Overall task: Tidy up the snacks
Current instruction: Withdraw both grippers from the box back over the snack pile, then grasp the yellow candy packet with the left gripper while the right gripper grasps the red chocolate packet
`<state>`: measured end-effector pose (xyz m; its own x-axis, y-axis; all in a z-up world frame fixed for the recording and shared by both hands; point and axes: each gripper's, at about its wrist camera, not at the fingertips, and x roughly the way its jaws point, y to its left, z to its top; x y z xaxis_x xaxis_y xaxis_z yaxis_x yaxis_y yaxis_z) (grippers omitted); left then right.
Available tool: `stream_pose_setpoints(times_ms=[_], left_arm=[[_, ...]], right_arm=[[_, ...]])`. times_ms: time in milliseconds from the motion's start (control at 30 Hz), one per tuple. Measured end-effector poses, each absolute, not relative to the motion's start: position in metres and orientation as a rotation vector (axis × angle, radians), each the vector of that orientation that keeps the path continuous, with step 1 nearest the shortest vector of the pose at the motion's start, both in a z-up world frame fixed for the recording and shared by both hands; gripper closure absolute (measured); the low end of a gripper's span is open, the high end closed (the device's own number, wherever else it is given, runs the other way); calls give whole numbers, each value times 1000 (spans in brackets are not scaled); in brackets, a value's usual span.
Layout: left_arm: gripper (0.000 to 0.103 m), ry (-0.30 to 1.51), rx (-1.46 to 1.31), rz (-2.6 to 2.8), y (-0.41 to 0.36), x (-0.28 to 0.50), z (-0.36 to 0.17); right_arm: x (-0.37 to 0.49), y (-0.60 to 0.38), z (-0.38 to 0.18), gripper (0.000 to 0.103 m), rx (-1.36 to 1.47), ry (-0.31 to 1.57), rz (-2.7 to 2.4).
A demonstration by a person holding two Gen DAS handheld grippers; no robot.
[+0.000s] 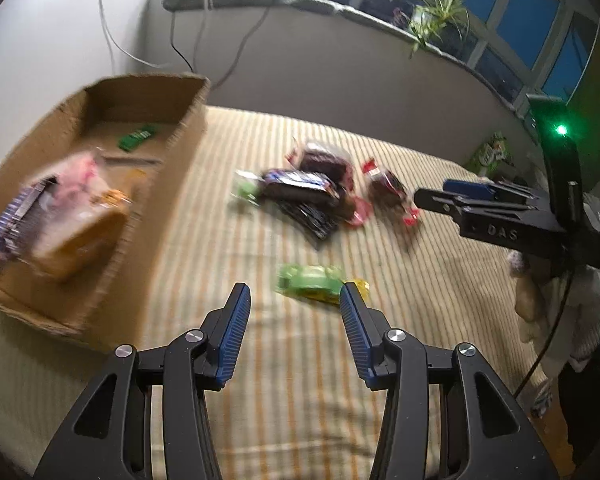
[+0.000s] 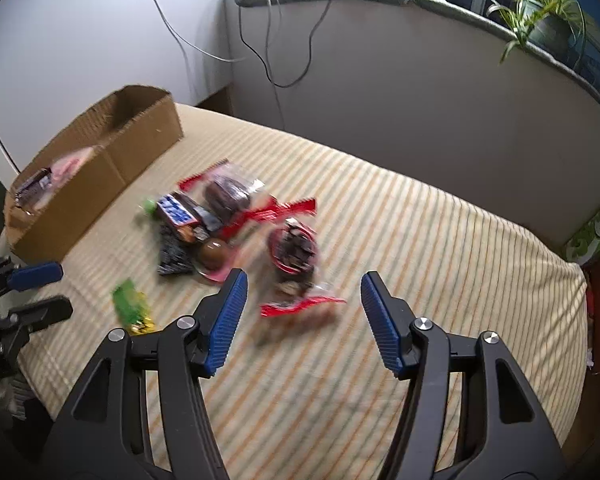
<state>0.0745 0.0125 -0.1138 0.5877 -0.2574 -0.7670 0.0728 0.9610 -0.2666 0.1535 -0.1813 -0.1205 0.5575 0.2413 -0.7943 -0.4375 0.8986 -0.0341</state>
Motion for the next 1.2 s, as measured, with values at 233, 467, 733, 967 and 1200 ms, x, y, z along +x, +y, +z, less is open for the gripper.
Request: stream_pose_setpoints(times_ms=[233,467,733,967,1200], left_arm=[[52,1010,-264,-247,-5,85,-133],[52,1022,-272,-240,-10,98,-137],[52,1007,-199,-206,-22,103,-137],[52,994,-97,-202,-30,100,-138],[58,962,-1,-189,-44,98,-141]], right_arm=[[169,-184,-135,41,-225,925,415],[178,-178,-141,41,-221,929,435],[186,-171,-148,41,-220,937,452],[189,-167,-157,41,-221,952,458],[191,-165,-163,47,-231,967,455]])
